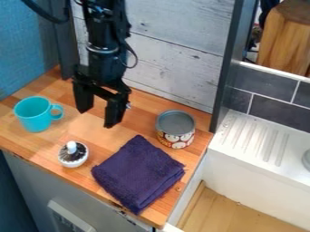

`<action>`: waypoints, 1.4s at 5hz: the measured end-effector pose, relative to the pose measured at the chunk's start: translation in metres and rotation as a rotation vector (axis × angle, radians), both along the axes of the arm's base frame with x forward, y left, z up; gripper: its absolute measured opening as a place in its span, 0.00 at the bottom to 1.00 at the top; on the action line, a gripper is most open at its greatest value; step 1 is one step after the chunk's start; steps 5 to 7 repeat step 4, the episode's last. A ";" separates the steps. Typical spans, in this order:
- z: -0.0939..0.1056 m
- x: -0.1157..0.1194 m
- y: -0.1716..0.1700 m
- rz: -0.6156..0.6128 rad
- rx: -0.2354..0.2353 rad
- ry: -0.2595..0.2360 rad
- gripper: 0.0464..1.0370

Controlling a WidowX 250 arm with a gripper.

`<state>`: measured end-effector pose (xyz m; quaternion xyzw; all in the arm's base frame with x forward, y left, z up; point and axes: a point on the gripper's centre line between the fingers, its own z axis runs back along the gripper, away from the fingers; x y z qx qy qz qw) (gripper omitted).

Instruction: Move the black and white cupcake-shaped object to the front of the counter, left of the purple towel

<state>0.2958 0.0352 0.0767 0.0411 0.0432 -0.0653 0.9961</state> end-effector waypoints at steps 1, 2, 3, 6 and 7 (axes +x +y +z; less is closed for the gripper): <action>0.007 0.000 0.019 0.035 0.028 0.004 0.97; 0.023 0.000 0.054 0.108 0.073 -0.014 0.97; 0.029 -0.001 0.073 0.181 0.101 -0.028 0.97; 0.015 0.003 0.085 0.204 0.126 0.033 0.97; 0.015 0.003 0.085 0.204 0.126 0.033 0.97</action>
